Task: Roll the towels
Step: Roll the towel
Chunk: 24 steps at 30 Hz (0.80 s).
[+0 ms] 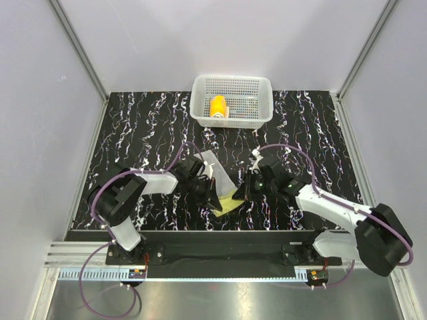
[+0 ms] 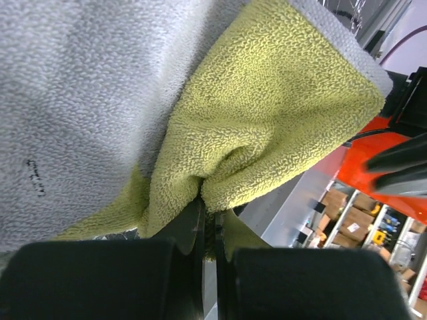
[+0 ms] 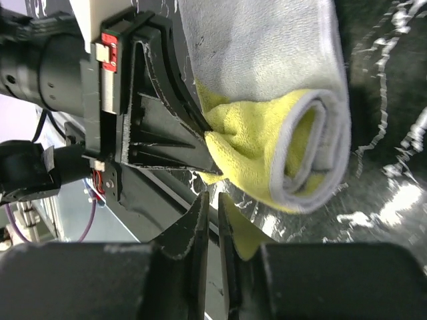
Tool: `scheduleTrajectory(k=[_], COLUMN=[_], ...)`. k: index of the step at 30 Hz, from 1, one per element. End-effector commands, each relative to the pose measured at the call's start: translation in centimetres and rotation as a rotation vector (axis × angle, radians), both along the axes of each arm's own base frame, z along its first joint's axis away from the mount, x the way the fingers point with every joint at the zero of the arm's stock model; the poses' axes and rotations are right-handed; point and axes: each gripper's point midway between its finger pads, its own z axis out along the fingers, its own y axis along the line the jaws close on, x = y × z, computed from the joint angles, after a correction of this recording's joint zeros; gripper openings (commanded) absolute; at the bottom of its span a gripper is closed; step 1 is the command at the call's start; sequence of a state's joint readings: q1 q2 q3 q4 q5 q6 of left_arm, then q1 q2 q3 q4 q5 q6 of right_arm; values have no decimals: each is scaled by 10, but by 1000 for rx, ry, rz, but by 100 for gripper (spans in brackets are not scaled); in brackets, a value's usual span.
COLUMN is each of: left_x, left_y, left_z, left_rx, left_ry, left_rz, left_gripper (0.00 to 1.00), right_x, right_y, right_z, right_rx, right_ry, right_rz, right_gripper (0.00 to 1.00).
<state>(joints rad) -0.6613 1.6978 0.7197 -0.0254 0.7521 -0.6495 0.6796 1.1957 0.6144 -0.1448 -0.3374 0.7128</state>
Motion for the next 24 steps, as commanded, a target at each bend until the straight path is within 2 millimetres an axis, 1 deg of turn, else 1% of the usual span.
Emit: scheduleTrajectory(k=[1,4,6,7,9,10,12,16,18,19,21,22,23,24], left_x=[1,0,4,3,4,4,4,3,3,2,4,4,6,10], left_y=[1,4,3,3,5,6,8,10,12,13,14,17,18,20], left_z=[-1,-2,0,0,-1,-1,-2,-2,-3,-4,-2,-6,-4,-2], left_rx=[-19,-17,-35,-40,-43,-43,-44,-56,-53,-52,-52,-23,-11,5], left_ry=[29,44,35,42,48,50,59,67,69,71,63,63,31,13], left_rz=[9,17,24,21,30,33,43,48,56,56,60,71,65,73], left_gripper=[0,0,0,0,0,0,0,0,0,0,0,4,16,20], right_x=[8,13,17,18,22,23,27,33,36,37,39,40,41,42], right_y=[25,31,34,35,38,39,42,48,51,53,56,58,59,59], right_z=[10,-1,-6,-14,-18,-27,-32,-49,-52,-58,-59,-63,-64,-66], right_rx=[103,107,100,91,85,74,70,61,65,63,68,67,69,69], right_ry=[-42,-28,-26,-15,-16,-5,-5,11,15,21,24,27,25,29], right_rz=[45,50,50,53,56,58,62,65,70,72,79,80,82,84], right_gripper=[16,15,14,14,13,13,12,11,11,10,9,10,9,9])
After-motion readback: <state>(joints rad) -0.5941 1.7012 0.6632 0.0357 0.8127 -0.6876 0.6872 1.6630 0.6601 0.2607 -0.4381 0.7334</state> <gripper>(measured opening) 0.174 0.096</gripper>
